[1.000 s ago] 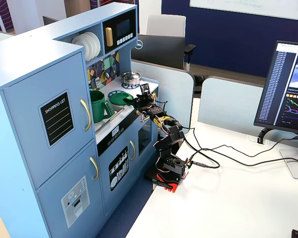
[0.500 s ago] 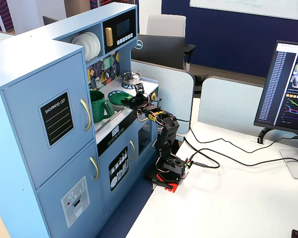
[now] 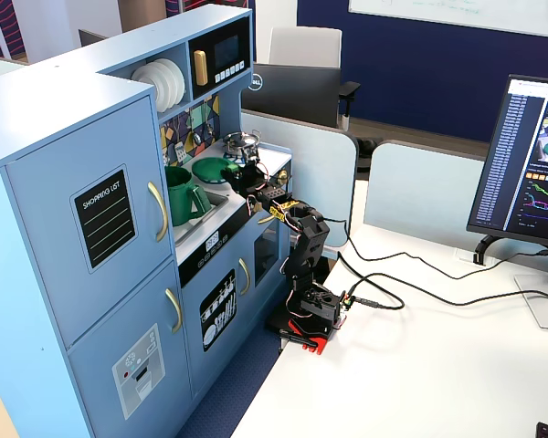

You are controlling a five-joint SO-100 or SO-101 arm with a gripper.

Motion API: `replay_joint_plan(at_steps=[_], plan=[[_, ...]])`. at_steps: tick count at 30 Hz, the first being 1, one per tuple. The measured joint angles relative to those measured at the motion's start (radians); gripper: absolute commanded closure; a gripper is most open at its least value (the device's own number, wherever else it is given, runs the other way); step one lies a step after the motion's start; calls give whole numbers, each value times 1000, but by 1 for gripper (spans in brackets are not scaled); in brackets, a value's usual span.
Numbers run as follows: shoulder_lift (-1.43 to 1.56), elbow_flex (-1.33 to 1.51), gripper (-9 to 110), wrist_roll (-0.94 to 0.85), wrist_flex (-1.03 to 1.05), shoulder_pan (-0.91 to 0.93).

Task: Pick up the lid from the counter and put it on the green recipient

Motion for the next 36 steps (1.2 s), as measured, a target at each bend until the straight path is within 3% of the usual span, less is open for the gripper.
replay_joint_plan(at_steps=[18,36], plan=[[140,-391,102,-25,489,-311],[61,-393,102,-55,525,-437]])
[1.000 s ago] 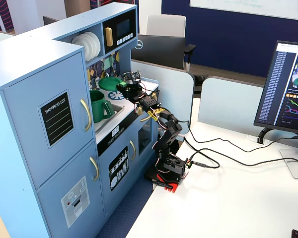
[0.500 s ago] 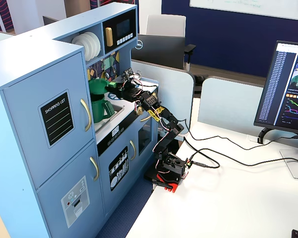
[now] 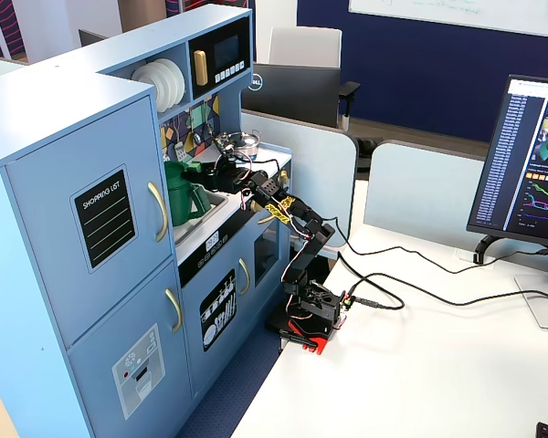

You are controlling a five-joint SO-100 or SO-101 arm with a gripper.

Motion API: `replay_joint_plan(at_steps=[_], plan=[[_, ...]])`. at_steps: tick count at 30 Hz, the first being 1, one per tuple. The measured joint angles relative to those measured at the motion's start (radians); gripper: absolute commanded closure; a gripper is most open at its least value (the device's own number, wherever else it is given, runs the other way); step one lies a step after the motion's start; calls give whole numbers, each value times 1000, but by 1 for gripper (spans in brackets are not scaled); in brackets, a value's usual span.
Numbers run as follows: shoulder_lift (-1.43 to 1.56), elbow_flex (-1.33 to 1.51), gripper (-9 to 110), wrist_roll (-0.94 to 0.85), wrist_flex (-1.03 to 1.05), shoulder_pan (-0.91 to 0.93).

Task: Pick up the lid from the counter and put it on the green recipient

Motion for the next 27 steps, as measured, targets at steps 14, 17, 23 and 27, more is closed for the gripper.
replay_joint_plan(at_steps=[14,17,23,27], plan=[[-17,0,102,0,-26,9],[-17,0,102,0,-28,25],[-3,32,87,12,-29,25],[12,49,69,15,-29,25]])
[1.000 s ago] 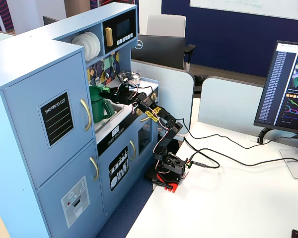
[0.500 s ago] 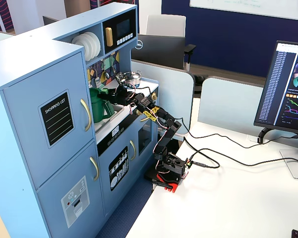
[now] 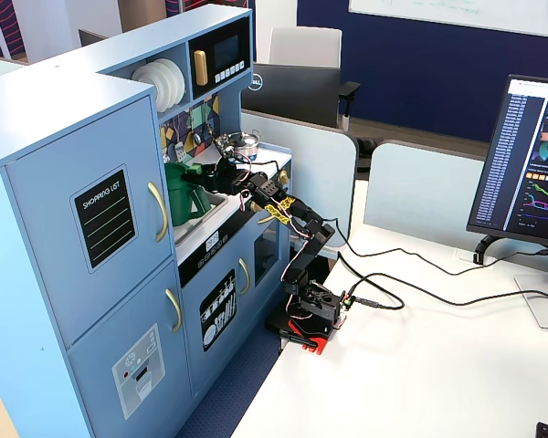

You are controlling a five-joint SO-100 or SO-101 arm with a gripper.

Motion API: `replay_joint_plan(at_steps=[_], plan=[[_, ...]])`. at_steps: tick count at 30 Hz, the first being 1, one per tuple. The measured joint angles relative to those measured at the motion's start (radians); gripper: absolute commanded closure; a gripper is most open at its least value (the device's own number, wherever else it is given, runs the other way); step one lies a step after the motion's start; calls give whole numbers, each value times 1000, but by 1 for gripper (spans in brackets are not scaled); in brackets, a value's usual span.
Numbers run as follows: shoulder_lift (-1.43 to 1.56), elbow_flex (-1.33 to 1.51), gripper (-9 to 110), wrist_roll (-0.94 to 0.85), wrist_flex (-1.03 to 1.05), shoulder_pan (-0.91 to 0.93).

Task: Pick up the lid from the counter and put it on the green recipient

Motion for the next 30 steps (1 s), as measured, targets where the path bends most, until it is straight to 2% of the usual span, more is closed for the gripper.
replay_joint_plan(at_steps=[3,9,13,22,30], plan=[[2,2,65,15,0,5],[41,0,67,15,-5,6],[184,52,69,17,118,11],[664,612,75,54,357,0],[954,1124,98,58,439,-9]])
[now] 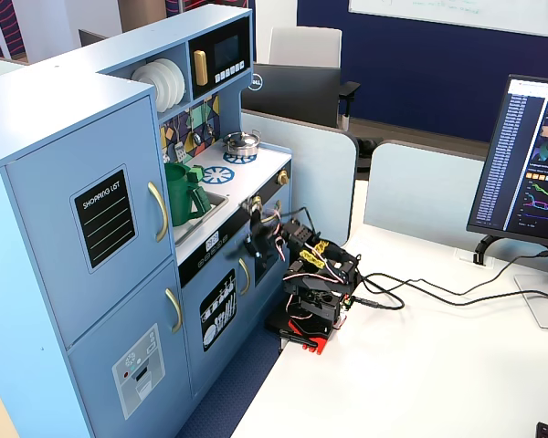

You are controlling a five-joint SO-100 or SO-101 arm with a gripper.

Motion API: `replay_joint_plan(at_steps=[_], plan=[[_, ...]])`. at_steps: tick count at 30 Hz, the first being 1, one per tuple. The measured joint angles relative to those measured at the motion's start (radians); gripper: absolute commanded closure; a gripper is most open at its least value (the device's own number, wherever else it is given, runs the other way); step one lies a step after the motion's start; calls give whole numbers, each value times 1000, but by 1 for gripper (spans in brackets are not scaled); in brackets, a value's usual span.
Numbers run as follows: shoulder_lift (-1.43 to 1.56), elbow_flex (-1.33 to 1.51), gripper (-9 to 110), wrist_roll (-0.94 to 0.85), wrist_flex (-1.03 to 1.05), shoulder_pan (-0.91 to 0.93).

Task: Pick up the lid from the counter and put it on the green recipient

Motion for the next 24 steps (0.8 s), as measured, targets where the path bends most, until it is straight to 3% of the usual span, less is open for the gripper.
replay_joint_plan(at_steps=[14,24], plan=[[170,305,100,29,437,-63],[187,295,97,69,469,-52]])
